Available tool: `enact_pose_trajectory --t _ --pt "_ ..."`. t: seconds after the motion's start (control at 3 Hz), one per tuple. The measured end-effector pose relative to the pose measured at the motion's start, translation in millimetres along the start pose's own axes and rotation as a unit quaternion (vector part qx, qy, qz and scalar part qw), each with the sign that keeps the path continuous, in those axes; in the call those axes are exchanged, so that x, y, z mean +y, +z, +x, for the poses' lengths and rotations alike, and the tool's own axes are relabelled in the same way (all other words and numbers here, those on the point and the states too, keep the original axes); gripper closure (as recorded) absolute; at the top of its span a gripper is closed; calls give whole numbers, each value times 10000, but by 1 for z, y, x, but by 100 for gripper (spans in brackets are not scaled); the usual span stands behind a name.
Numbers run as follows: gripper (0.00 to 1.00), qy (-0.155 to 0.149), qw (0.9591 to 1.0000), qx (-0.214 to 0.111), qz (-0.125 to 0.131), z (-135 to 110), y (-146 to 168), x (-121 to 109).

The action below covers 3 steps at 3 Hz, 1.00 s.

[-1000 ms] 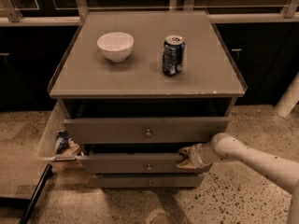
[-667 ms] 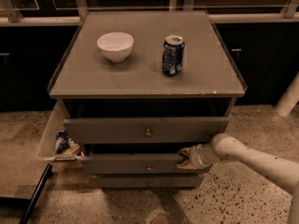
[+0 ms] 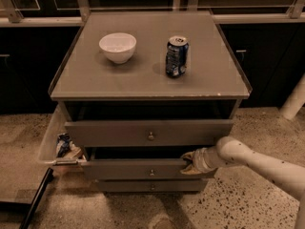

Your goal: Open middle drawer

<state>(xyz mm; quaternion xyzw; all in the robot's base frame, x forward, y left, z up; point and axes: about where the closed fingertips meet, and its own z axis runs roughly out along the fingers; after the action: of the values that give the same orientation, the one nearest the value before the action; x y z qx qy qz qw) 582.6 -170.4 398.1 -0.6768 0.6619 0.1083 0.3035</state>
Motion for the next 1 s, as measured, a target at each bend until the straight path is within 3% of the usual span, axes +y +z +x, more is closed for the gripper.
enact_pose_trajectory --t 0.33,0.67,1.0 --pt "88 66 9998 -189 -92 2 -8 23" --pt "100 121 9990 -398 -137 2 -18 43" --pt "100 123 9990 -403 -137 0 -17 43"
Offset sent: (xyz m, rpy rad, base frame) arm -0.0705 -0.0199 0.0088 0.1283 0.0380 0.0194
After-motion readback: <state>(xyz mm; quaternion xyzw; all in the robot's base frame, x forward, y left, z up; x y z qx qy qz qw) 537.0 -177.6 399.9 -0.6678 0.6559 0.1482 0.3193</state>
